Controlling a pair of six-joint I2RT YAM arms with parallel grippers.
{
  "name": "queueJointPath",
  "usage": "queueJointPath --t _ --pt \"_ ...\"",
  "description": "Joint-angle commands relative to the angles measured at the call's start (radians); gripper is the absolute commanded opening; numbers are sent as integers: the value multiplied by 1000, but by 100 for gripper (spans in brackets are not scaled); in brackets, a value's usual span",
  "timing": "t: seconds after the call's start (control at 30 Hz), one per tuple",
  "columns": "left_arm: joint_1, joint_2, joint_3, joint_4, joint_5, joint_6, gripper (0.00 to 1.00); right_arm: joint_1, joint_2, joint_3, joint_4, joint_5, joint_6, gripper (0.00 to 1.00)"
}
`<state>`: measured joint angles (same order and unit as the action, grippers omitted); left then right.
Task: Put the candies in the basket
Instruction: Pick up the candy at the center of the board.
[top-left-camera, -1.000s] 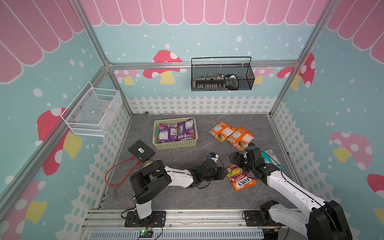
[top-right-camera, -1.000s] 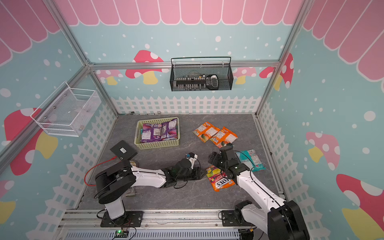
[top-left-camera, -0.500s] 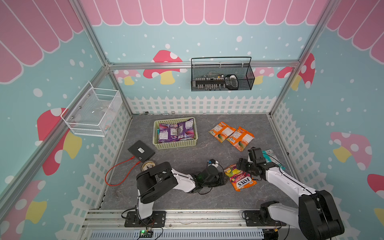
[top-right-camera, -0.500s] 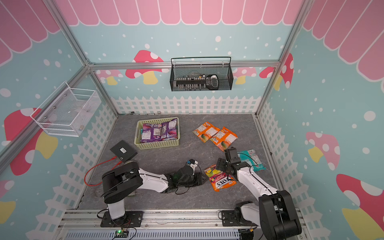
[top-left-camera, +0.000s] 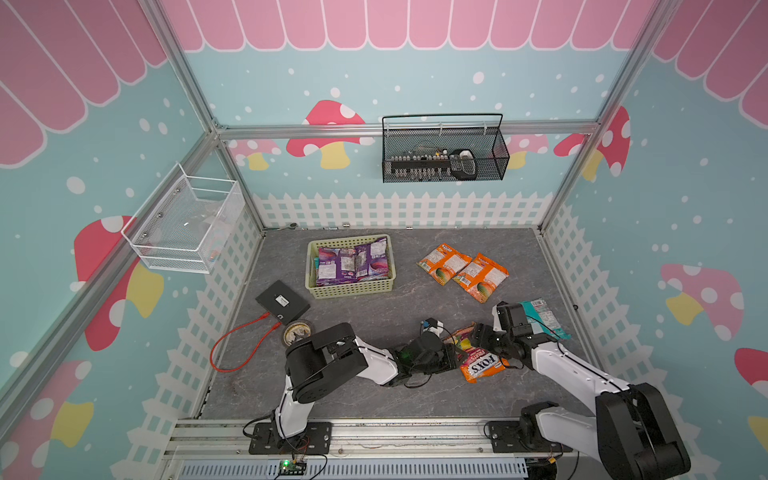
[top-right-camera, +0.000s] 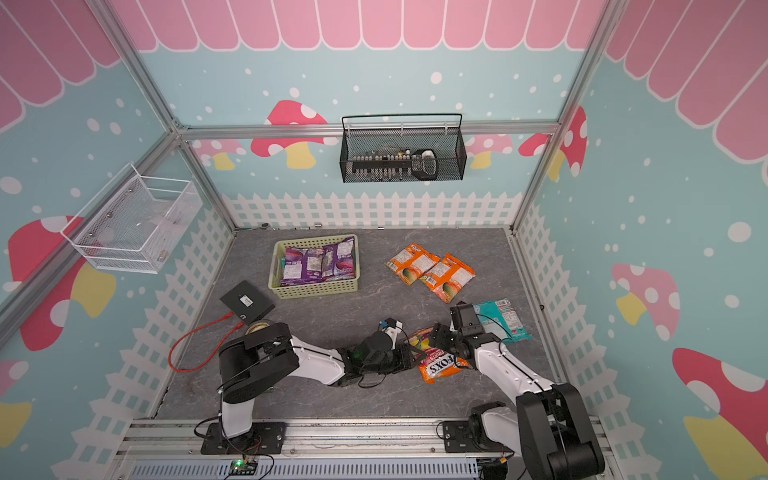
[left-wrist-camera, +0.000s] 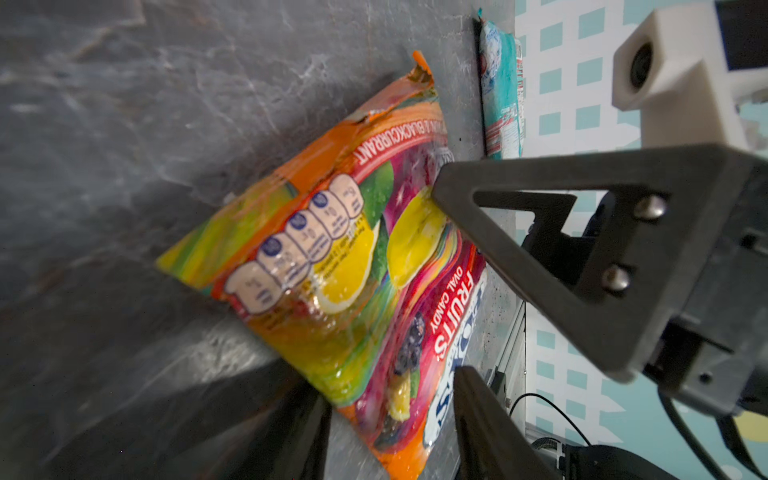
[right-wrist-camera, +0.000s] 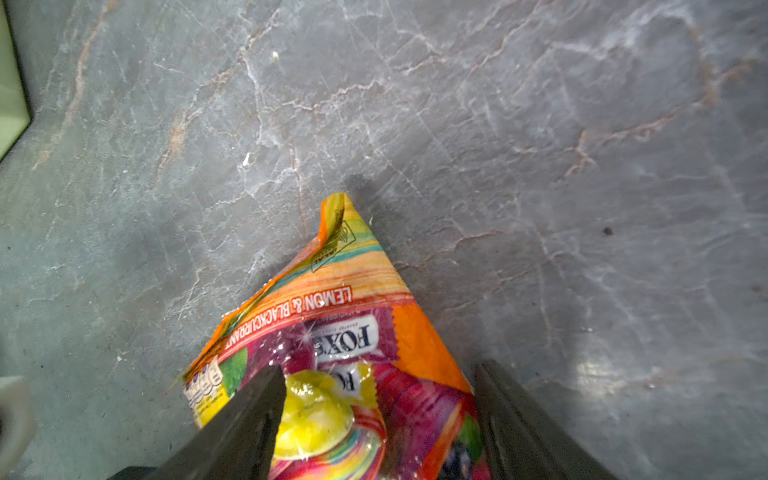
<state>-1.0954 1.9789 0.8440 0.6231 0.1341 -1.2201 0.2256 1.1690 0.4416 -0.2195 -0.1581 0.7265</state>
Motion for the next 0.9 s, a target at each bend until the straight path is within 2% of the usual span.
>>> queueJointPath --t 0.0,0.13,0.27,0.37,0.5,0.6,0.87 --pt "12 14 -11 42 -16 -6 51 1 -6 -35 -24 -76 15 76" --pt "19 -9 -39 105 -42 5 51 0 -13 -56 -20 -94 17 75" --pt "30 -15 -54 148 -43 12 44 1 -33 -79 -7 -100 25 74" --pt "34 -10 -51 157 -35 19 32 0 -39 -95 5 -107 24 74" --pt "38 -26 -49 137 -34 41 11 0 -43 -106 20 -97 21 74" --pt "40 -58 -54 83 -51 64 0 0 -49 -106 38 -66 16 75" --pt "75 -146 -31 -80 -1 138 0 1 -117 14 42 97 -36 81"
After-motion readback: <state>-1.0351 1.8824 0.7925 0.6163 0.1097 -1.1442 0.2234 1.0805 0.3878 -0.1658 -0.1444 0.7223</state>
